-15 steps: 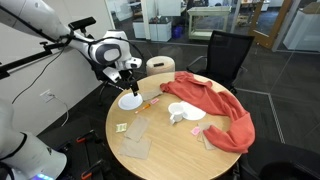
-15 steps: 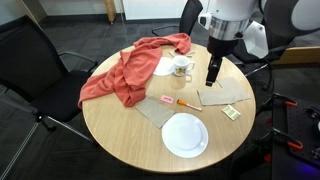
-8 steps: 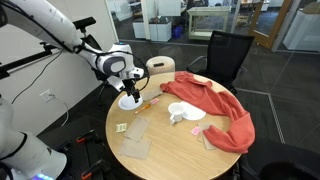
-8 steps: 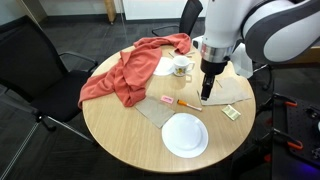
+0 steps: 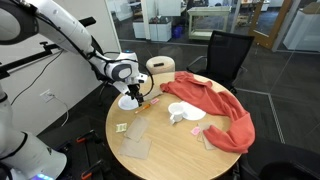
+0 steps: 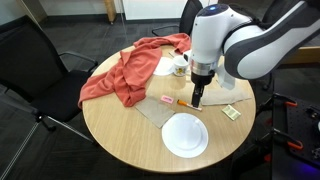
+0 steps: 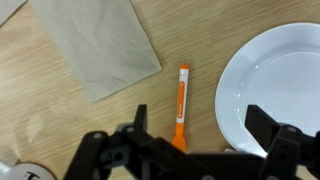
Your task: Put the yellow sharpie in the mug
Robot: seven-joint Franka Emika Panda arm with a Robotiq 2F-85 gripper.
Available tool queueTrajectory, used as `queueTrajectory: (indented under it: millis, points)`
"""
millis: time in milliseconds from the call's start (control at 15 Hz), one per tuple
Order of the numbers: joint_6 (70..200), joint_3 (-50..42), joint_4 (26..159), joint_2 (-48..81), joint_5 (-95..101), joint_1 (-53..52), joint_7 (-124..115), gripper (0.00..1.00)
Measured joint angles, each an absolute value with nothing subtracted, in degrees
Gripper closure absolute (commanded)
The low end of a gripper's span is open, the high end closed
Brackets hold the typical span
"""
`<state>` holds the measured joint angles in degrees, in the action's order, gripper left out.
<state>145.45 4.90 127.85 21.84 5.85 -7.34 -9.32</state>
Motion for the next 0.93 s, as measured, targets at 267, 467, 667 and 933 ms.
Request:
queueTrajectory:
  millis: [267,467,667,933]
  points:
    - [146.3,2.7,124.4,25.7,6.2,-9.2,-11.1,0.00]
    - [147.3,1.2,122.5,28.0,6.3,-10.3,-12.3,0.00]
    - [148.6,0.1,121.2,30.2,6.3,-11.2,-13.2,0.00]
    - [150.0,-1.0,120.0,32.6,6.3,-12.2,-14.0,0.00]
